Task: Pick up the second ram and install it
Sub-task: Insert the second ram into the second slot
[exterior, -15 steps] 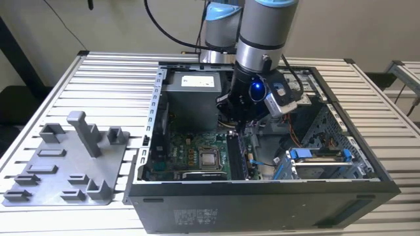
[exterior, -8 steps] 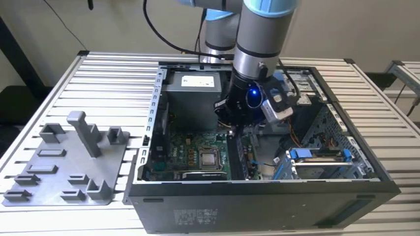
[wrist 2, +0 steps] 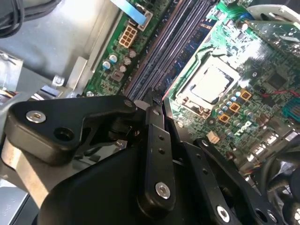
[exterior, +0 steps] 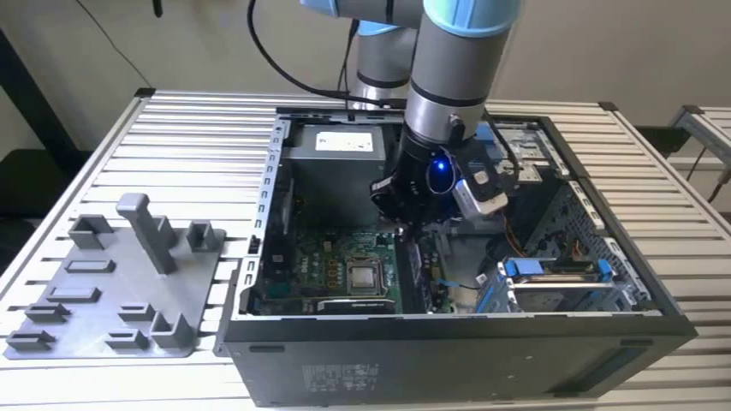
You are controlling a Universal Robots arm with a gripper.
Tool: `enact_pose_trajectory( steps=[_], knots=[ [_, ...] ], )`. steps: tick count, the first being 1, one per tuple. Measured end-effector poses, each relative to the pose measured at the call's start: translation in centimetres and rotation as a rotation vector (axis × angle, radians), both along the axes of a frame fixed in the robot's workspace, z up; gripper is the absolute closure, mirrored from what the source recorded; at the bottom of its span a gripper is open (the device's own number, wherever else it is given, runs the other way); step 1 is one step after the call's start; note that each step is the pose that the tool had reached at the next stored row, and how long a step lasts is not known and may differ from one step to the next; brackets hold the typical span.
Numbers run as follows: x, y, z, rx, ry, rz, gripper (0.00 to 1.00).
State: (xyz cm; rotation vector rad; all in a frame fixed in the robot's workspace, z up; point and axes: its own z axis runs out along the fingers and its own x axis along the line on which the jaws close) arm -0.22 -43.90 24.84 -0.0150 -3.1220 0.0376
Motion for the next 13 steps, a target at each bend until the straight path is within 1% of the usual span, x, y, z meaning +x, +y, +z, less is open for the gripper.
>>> enact_pose_trajectory(
  steps=[3,4,11,13],
  knots=[
    [-0.01,-0.16,-0.19,-0.0001,0.0080,0.000,0.86],
    [-0.02,-0.18,-0.28,0.0000,0.0090,0.000,0.86],
    [-0.03,-0.32,-0.95,-0.0042,0.0122,-0.001,0.86],
    [-0.03,-0.49,-1.12,-0.0045,0.0132,-0.001,0.86]
  ],
)
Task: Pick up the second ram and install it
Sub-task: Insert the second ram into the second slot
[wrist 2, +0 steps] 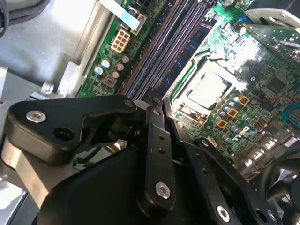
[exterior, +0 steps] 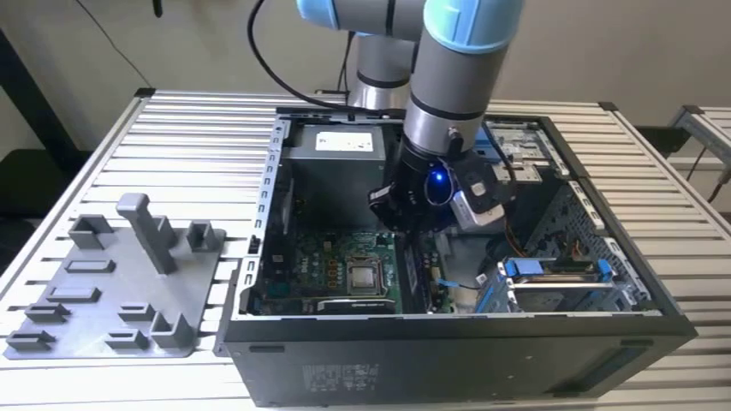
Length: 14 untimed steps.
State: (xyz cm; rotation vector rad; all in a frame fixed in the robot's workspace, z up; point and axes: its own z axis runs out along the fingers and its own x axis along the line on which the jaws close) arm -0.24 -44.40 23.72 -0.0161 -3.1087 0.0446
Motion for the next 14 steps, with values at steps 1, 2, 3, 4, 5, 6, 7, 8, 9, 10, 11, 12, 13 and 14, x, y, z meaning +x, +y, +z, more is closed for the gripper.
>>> enact_pose_trajectory(
  steps=[1,2,3,4,5,6,7,8,9,10,11,12,13,14],
  knots=[
    [0.00,-0.12,-0.07,0.0001,0.0001,0.000,0.86],
    [-0.04,-0.18,-0.20,0.0003,0.0002,0.000,0.86],
    [-0.04,-0.25,-0.26,0.0002,0.0002,0.000,0.86],
    [-0.04,-0.36,-0.28,0.0003,0.0002,0.000,0.86],
    [-0.04,-0.49,-0.30,0.0001,0.0002,0.000,0.86],
    [-0.05,-0.61,-0.35,0.0002,0.0002,-0.001,0.86],
    [-0.05,-0.77,-0.39,0.0003,0.0002,-0.002,0.86],
    [-0.05,-0.95,-0.41,0.0003,0.0002,-0.003,0.86],
    [-0.05,-1.13,-0.43,0.0002,0.0002,-0.005,0.86],
    [-0.05,-1.27,-0.45,0.0003,0.0001,-0.006,0.86],
    [-0.05,-1.38,-0.47,0.0003,0.0002,-0.008,0.86],
    [-0.06,-1.44,-0.50,0.0003,0.0002,-0.011,0.86],
    [-0.06,-1.46,-0.53,0.0005,0.0002,-0.015,0.86],
    [-0.06,-1.47,-0.56,0.0006,0.0001,-0.020,0.86]
  ],
)
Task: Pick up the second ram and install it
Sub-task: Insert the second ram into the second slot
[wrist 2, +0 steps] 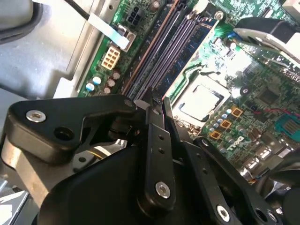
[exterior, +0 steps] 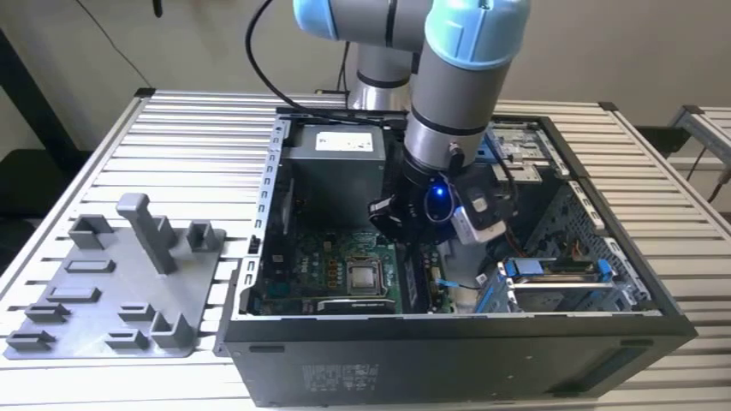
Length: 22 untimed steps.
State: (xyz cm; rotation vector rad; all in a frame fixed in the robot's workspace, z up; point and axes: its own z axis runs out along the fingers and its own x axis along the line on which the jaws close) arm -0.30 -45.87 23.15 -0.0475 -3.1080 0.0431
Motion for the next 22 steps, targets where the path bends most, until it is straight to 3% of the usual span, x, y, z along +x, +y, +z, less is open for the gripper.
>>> enact_pose_trajectory(
  steps=[22],
  knots=[
    [0.18,-0.01,-0.48,-0.0001,0.0000,-0.004,0.86]
  ],
)
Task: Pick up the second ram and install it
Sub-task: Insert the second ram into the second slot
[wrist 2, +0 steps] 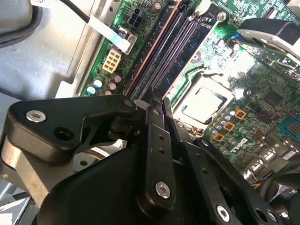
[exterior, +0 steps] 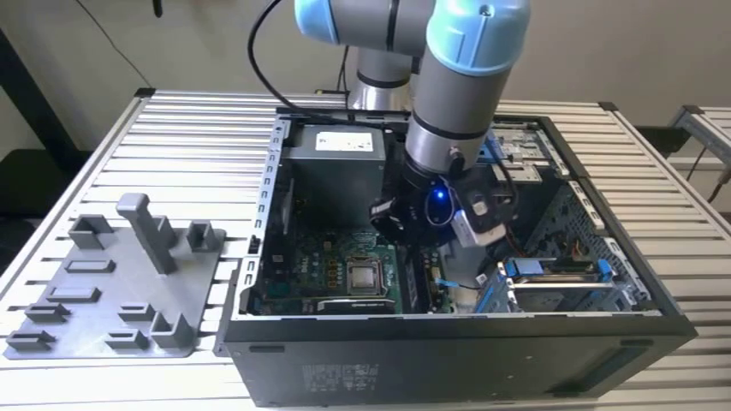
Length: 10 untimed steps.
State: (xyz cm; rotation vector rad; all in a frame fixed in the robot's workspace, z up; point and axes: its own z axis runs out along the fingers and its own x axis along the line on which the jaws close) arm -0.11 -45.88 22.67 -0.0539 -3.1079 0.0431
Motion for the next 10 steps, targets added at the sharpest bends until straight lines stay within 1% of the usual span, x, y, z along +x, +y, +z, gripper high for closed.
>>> enact_pose_trajectory(
  steps=[3,10],
  knots=[
    [0.00,0.01,-0.15,-0.0002,0.0001,-0.001,0.86],
    [0.01,0.09,-0.25,-0.0003,0.0001,-0.002,0.86]
  ],
)
